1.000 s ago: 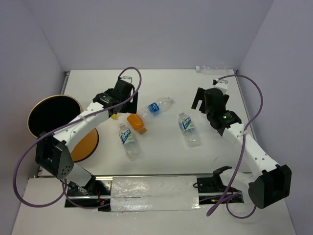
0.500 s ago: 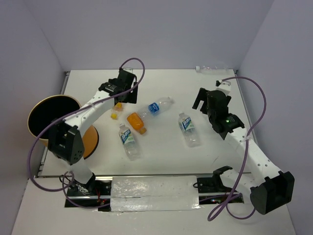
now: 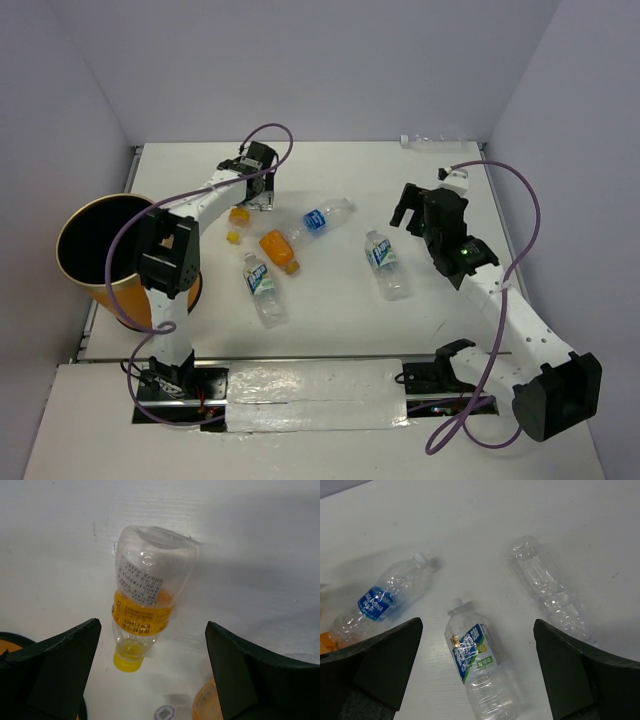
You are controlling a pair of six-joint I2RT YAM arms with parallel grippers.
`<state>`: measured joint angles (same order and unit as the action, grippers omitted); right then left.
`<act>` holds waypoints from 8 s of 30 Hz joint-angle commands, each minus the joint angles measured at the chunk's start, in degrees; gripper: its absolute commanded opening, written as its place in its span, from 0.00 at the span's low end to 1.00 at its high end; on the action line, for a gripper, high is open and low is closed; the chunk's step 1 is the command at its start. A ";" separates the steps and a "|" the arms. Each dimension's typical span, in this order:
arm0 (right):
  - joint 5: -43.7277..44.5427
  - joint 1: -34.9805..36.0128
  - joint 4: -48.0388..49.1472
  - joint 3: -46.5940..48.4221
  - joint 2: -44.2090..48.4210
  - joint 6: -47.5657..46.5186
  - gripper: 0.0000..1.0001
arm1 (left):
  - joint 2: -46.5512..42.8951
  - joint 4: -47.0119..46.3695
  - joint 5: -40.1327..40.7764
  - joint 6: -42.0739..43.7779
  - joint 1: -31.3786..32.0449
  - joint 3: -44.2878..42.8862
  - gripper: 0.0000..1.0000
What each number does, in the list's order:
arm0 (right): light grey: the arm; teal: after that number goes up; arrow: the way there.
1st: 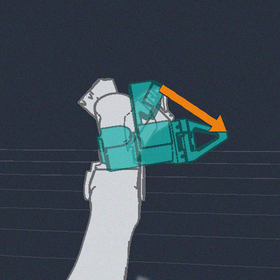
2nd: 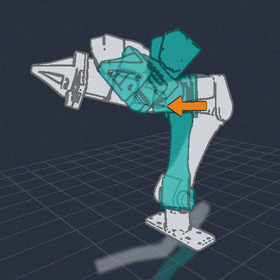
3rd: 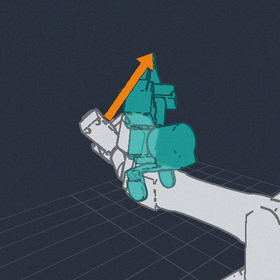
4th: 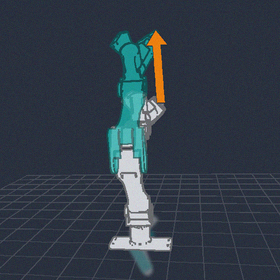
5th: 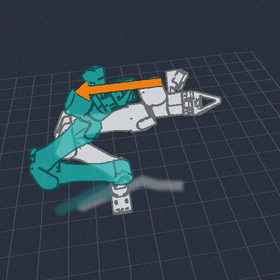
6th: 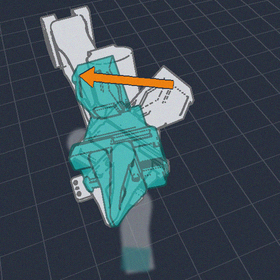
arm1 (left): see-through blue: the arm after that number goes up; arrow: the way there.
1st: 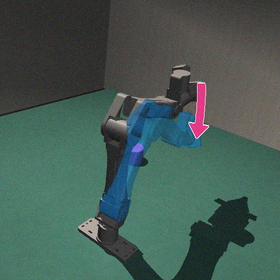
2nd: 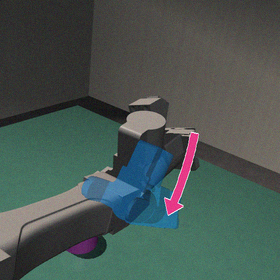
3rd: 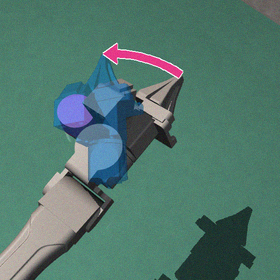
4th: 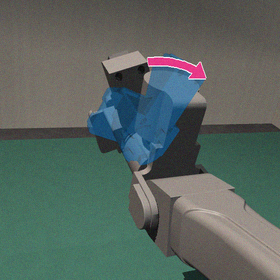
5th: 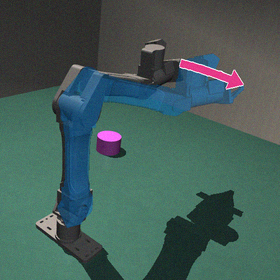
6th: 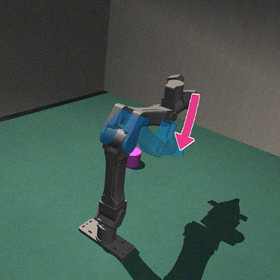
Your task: Put the plastic bottles in the bin
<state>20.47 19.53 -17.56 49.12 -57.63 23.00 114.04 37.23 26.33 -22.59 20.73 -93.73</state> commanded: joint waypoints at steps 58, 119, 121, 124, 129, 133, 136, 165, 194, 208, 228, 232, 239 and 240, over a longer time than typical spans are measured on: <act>-3.24 0.60 -0.63 -1.22 0.15 4.24 1.00 | -60.08 3.82 21.51 -4.50 -18.53 20.88 0.99; -4.12 0.51 -1.77 -1.13 1.29 5.56 1.00 | -48.90 12.52 25.79 -7.56 0.93 0.58 0.47; -3.68 0.51 -1.95 -1.14 1.03 5.65 1.00 | -51.19 10.68 27.37 -5.54 -2.70 0.66 0.48; -4.12 0.42 -1.95 -0.96 0.41 5.47 1.00 | -52.34 10.66 32.19 -5.88 -7.80 1.53 0.48; -4.74 0.42 -1.51 -1.05 0.06 5.30 1.00 | -53.74 10.05 34.07 -8.17 -14.39 6.28 0.49; -4.47 0.60 -1.86 -1.05 -0.47 5.65 1.00 | -55.85 10.49 32.47 -13.00 -16.33 13.72 0.57; -4.56 0.51 -1.77 -1.22 -0.29 5.56 1.00 | -57.43 9.70 31.86 -14.68 -16.51 18.48 0.89; -5.88 0.42 -4.76 0.36 1.11 5.39 1.00 | -25.37 -0.04 14.10 -49.39 19.70 21.47 0.99; -8.86 0.51 -3.80 0.97 -2.93 5.82 1.00 | -32.81 4.32 18.39 -36.84 15.92 14.40 0.47; -12.03 0.86 -1.77 1.41 -4.42 7.41 1.00 | -54.62 13.03 31.06 -20.47 -15.35 9.88 0.49; -9.75 0.86 -2.65 0.36 -3.29 8.29 1.00 | -47.70 3.46 4.96 3.14 1.48 4.80 0.99; -8.78 0.95 -4.06 0.27 -1.35 8.29 1.00 | -36.47 3.28 0.41 9.83 8.88 1.10 0.99; -1.75 0.69 -7.92 1.50 2.34 5.39 1.00 | -21.15 1.09 -9.19 16.52 14.41 -4.87 0.99; -1.75 0.60 -8.01 1.68 2.95 5.30 1.00 | -18.35 0.57 -9.10 17.83 14.95 -5.23 0.99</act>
<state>14.85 20.01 -24.03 48.12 -56.64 29.71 92.82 40.25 20.99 -10.41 33.76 -96.16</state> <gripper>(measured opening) 0.994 0.993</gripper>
